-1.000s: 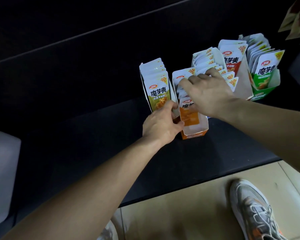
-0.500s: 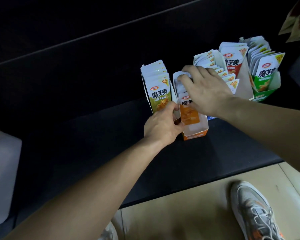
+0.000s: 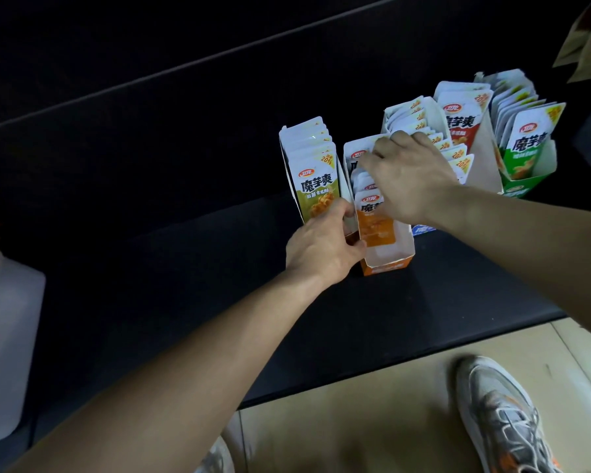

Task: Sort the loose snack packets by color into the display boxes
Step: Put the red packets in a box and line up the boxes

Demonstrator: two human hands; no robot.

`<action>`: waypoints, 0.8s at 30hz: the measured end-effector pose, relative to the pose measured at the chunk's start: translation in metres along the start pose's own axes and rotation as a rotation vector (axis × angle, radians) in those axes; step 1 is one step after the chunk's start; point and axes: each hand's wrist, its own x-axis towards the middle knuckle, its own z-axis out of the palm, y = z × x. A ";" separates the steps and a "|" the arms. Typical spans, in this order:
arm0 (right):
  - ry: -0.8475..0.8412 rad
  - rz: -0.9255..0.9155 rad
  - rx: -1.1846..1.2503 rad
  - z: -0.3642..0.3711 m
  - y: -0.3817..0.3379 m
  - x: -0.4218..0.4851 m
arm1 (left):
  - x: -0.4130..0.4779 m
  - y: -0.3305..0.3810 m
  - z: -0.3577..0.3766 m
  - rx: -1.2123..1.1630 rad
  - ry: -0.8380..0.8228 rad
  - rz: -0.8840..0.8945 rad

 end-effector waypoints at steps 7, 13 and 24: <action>-0.045 -0.026 0.005 -0.002 0.000 0.000 | 0.001 0.000 0.000 0.006 0.006 0.014; 0.094 -0.050 0.040 0.009 0.004 0.002 | 0.002 0.000 0.001 0.011 -0.002 0.005; 0.117 0.055 -0.038 0.006 0.003 0.011 | 0.002 0.001 0.001 0.007 -0.019 0.011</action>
